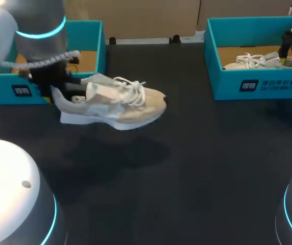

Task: Take the shoe out of the shoebox, open the shoe tongue, remove and reinsert the insole, then place the shoe into the shoebox

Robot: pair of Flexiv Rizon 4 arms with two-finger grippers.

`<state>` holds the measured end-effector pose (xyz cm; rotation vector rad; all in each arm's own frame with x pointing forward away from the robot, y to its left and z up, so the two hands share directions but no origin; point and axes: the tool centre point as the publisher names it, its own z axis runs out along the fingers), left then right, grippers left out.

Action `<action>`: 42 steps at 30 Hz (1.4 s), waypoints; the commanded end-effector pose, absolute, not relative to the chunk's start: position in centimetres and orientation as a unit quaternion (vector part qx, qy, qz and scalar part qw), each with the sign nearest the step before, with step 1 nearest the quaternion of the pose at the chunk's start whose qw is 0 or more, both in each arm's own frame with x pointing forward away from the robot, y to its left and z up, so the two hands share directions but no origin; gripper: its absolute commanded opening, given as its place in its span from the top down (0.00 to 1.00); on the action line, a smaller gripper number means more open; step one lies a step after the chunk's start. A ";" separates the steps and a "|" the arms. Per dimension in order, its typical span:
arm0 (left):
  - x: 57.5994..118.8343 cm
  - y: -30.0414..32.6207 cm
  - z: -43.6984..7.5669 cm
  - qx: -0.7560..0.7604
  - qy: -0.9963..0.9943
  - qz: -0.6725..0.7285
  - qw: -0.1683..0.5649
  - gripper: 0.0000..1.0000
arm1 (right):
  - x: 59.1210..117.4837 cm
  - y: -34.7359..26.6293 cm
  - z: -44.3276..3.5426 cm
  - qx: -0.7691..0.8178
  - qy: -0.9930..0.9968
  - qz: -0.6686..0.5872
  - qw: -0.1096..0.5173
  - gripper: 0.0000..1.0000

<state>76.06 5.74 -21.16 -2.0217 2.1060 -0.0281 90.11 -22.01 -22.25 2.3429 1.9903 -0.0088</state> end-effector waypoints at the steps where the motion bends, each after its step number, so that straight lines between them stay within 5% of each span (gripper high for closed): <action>1: 75.1 4.1 -22.7 -0.681 0.712 -0.064 0.159 1.00 | 90.0 -22.0 -22.3 0.762 0.647 -0.002 0.035 0.00; 6: 74.4 1.9 -24.2 -0.683 0.722 -0.030 0.104 1.00 | 90.0 -22.0 -22.3 0.762 0.647 -0.002 0.035 0.00; 18: 74.4 1.9 -24.2 -0.683 0.722 -0.030 0.104 1.00 | 90.0 -22.0 -22.3 0.762 0.647 -0.002 0.035 0.00; 42: 70.2 -7.3 -32.3 -0.675 0.732 -0.009 0.090 1.00 | 90.0 -22.0 -22.3 0.762 0.647 -0.002 0.035 0.00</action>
